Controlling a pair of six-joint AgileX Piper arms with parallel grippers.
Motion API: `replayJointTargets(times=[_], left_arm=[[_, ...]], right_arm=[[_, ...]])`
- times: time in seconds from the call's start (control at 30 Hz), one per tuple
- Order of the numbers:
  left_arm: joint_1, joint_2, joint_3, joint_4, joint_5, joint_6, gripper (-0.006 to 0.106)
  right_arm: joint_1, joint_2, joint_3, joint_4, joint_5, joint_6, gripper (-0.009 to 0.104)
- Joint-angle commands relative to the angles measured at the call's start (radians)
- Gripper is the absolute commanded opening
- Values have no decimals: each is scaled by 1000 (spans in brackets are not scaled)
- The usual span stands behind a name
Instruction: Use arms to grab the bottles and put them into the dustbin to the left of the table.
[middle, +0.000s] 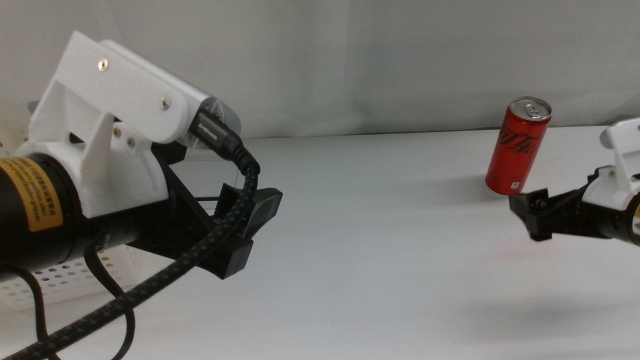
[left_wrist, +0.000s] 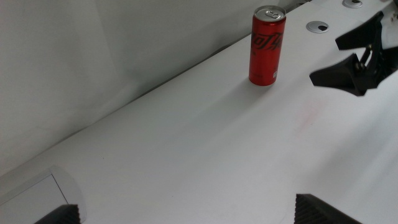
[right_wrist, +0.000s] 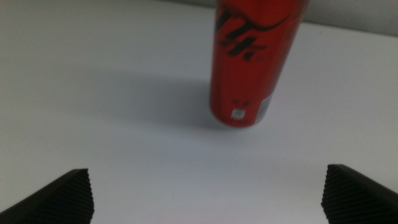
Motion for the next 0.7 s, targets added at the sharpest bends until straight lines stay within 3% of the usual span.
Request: replayJointTargets(times=[0.0,0.07,0.2,0.27,0.67], left_arm=[[-6,-1,4,4,-17,0,89],[-6,-1,4,4,-17,0,89],[-6,-1,4,4,-17,0,89],[-6,-1,4,4,-17,0,89],[-6,-1,4,4,-17,-6,89]], right_arm=[[-23,20,-6,128,-78,-146,103],[-28,31,-6,174,-136,-200,103],[-28,74,-6,384,-252,-365,103],[-22,102,-6,456,-290,-431,103],[-22,294,-8,492,-547,-450,103]])
